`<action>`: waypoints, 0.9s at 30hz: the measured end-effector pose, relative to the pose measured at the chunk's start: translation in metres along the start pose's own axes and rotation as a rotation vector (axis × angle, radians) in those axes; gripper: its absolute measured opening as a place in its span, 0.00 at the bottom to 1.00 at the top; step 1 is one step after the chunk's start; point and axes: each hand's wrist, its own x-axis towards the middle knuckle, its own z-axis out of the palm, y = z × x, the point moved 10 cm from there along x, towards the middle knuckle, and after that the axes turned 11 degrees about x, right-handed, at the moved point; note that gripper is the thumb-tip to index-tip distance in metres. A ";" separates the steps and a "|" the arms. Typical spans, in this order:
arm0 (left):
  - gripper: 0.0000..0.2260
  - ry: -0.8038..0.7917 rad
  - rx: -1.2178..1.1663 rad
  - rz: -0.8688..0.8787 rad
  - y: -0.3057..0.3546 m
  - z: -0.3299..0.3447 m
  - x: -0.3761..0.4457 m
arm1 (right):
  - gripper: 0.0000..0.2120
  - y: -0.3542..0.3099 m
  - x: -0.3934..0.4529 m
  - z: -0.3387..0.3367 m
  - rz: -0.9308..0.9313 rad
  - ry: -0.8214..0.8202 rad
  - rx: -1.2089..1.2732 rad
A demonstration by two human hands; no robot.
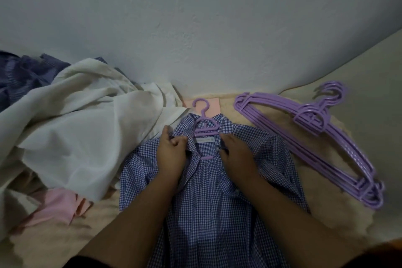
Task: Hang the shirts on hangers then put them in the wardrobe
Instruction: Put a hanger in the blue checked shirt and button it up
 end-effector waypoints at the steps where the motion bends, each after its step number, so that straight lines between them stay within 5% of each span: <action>1: 0.26 -0.004 0.045 0.025 -0.001 0.000 -0.003 | 0.23 0.001 -0.004 0.000 -0.001 0.024 0.013; 7: 0.26 -0.037 0.229 0.249 0.012 -0.005 -0.036 | 0.13 -0.009 -0.045 -0.023 -0.049 0.365 -0.025; 10: 0.14 0.011 0.385 0.396 0.020 -0.009 -0.050 | 0.06 -0.016 -0.050 -0.020 -0.045 0.354 -0.058; 13: 0.07 0.013 0.467 0.434 0.018 -0.008 -0.056 | 0.11 -0.018 -0.044 -0.017 0.012 0.296 -0.067; 20: 0.15 -0.002 0.623 0.586 0.025 0.008 -0.055 | 0.20 -0.006 -0.028 -0.008 0.194 0.150 -0.081; 27: 0.23 -0.078 0.664 0.639 0.029 0.014 -0.060 | 0.16 -0.009 -0.019 -0.008 0.118 0.212 0.027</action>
